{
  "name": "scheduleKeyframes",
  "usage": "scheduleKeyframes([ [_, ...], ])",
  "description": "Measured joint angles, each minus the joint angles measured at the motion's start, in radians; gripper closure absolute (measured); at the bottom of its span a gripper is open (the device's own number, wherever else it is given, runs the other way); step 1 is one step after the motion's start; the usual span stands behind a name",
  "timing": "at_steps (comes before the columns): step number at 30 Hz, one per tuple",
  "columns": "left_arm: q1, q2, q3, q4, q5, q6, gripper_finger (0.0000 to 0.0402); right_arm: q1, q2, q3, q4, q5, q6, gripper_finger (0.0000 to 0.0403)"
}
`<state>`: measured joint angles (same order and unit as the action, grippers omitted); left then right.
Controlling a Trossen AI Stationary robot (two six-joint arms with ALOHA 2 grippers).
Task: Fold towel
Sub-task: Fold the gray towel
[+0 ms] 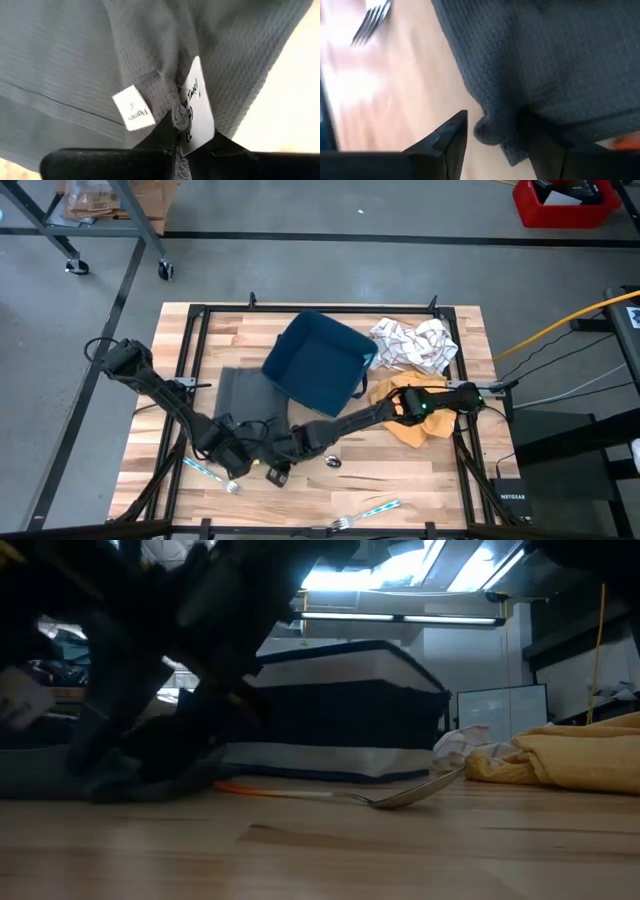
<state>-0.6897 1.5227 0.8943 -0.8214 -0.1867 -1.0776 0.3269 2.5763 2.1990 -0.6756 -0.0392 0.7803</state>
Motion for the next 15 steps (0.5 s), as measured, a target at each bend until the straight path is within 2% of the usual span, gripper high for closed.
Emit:
scheduleKeyframes([
  [6,-0.029,0.0,0.088,0.005,0.0,0.004,0.0384,0.08,0.0,-0.001,-0.018,-0.042,0.001,0.0221],
  [15,-0.028,0.0,0.095,-0.067,-0.038,0.123,0.0384,0.156,0.0,-0.003,-0.024,-0.055,0.002,0.0221],
])
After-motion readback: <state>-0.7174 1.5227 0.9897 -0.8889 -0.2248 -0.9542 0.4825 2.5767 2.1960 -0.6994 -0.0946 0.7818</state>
